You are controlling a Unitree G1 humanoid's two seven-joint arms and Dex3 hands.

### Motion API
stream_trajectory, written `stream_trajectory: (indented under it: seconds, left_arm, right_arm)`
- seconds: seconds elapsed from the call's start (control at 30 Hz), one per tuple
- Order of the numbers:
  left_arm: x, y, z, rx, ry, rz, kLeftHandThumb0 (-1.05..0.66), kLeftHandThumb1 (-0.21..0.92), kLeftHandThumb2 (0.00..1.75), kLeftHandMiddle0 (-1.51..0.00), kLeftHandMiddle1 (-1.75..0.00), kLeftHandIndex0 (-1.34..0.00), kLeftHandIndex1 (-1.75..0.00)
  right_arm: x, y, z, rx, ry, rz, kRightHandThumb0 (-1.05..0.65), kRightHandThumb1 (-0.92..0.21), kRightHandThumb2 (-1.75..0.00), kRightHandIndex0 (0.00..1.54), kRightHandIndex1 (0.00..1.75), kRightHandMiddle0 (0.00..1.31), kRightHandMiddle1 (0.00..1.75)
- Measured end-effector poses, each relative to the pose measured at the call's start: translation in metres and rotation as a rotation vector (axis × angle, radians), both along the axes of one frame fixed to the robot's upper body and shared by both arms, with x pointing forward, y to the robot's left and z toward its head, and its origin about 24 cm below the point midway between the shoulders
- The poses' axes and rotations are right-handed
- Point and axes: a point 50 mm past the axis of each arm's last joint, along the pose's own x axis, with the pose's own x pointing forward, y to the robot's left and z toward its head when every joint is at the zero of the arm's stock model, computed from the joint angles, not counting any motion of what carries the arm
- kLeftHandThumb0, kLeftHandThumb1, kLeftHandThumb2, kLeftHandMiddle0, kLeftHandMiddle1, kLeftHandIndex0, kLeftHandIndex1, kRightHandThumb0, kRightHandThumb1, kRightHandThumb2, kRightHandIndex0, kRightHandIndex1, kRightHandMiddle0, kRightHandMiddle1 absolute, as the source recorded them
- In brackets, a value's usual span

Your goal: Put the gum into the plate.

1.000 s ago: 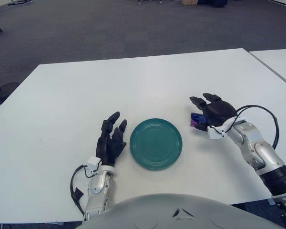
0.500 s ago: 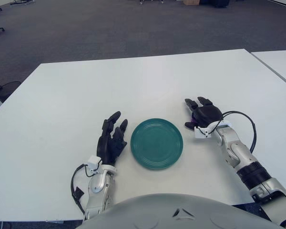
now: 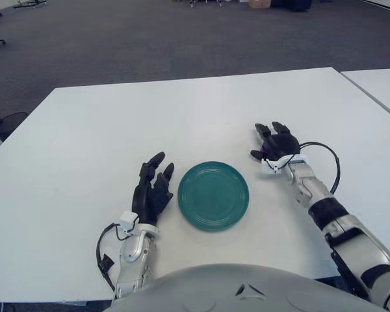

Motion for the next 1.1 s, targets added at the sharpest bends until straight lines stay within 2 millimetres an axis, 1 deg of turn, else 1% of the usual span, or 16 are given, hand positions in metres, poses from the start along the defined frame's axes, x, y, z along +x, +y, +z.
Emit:
stream_trajectory:
  seconds: [0.17,0.2,0.27,0.3,0.33,0.37,0.4,0.43,0.47,0.53,0.67,0.77,1.0,1.1]
  left_arm:
    - [0.0,-0.001,0.0,-0.005,0.003,0.001,-0.78,0.92,0.79,-0.56,-0.05,-0.11,-0.89]
    - [0.0,-0.001,0.0,-0.005,0.004,0.001,-0.78,0.92,0.79,-0.56,-0.05,-0.11,-0.89]
    - [-0.001,-0.001,0.0,-0.007,0.009,0.001,-0.78,0.92,0.79,-0.56,-0.05,-0.11,-0.88]
    - [-0.001,-0.001,0.0,-0.007,0.011,0.001,-0.78,0.92,0.79,-0.55,-0.04,-0.11,-0.88]
    - [-0.002,0.0,0.001,-0.007,0.012,0.001,-0.78,0.92,0.79,-0.55,-0.04,-0.1,-0.88]
    - [-0.002,0.0,0.001,-0.008,0.015,0.003,-0.78,0.92,0.79,-0.55,-0.04,-0.1,-0.88]
    - [-0.003,0.0,0.001,-0.008,0.016,0.004,-0.78,0.92,0.79,-0.55,-0.04,-0.1,-0.88]
    - [-0.003,0.0,0.001,-0.009,0.018,0.004,-0.78,0.92,0.79,-0.55,-0.04,-0.1,-0.88]
    - [-0.004,0.0,0.001,-0.009,0.018,0.005,-0.78,0.92,0.79,-0.55,-0.04,-0.1,-0.88]
    - [-0.004,0.0,0.001,-0.009,0.02,0.006,-0.78,0.92,0.79,-0.55,-0.04,-0.1,-0.88]
    - [-0.005,0.0,0.002,-0.01,0.02,0.007,-0.77,0.92,0.79,-0.56,-0.05,-0.09,-0.88]
    - [-0.006,0.0,0.002,-0.01,0.019,0.009,-0.77,0.92,0.78,-0.56,-0.05,-0.09,-0.88]
    - [-0.007,0.001,0.002,-0.015,0.026,0.011,-0.77,0.92,0.77,-0.57,-0.05,-0.09,-0.88]
    - [-0.007,0.001,0.002,-0.017,0.029,0.011,-0.77,0.92,0.77,-0.57,-0.06,-0.1,-0.89]
  right_arm:
    - [0.007,-0.009,-0.004,-0.004,0.028,-0.025,-0.9,-0.92,-0.66,0.5,0.11,0.0,0.58]
    - [0.007,-0.012,-0.006,-0.005,0.039,-0.03,-0.9,-0.92,-0.66,0.52,0.11,0.0,0.58]
    - [0.008,-0.016,-0.008,-0.004,0.05,-0.038,-0.88,-0.92,-0.66,0.53,0.27,0.0,0.62]
    - [0.008,-0.018,-0.008,-0.004,0.053,-0.039,-0.87,-0.92,-0.66,0.5,0.43,0.0,0.64]
    - [0.008,-0.02,-0.008,-0.003,0.055,-0.039,-0.87,-0.92,-0.66,0.47,0.54,0.0,0.66]
    - [0.007,-0.023,-0.008,0.0,0.056,-0.038,-0.86,-0.92,-0.66,0.46,0.6,0.0,0.67]
    - [0.007,-0.024,-0.008,0.002,0.056,-0.037,-0.85,-0.92,-0.66,0.44,0.73,0.0,0.7]
    - [0.006,-0.026,-0.008,0.002,0.054,-0.034,-0.85,-0.92,-0.67,0.43,0.82,0.0,0.71]
    - [0.006,-0.027,-0.008,0.003,0.052,-0.031,-0.84,-0.92,-0.67,0.42,0.88,0.0,0.73]
    - [0.004,-0.03,-0.008,0.003,0.049,-0.023,-0.83,-0.92,-0.67,0.41,0.96,0.0,0.75]
    - [0.001,-0.034,-0.007,-0.004,0.041,-0.006,-0.81,-0.92,-0.66,0.38,1.1,0.0,0.77]
    - [-0.005,-0.037,-0.005,-0.013,0.035,0.011,-0.8,-0.92,-0.65,0.36,1.16,0.0,0.8]
    - [-0.021,-0.043,-0.002,-0.046,0.059,0.049,-0.81,-0.92,-0.68,0.34,1.17,0.0,0.82]
    - [-0.025,-0.044,-0.001,-0.055,0.072,0.049,-0.81,-0.92,-0.69,0.31,1.24,0.0,0.81]
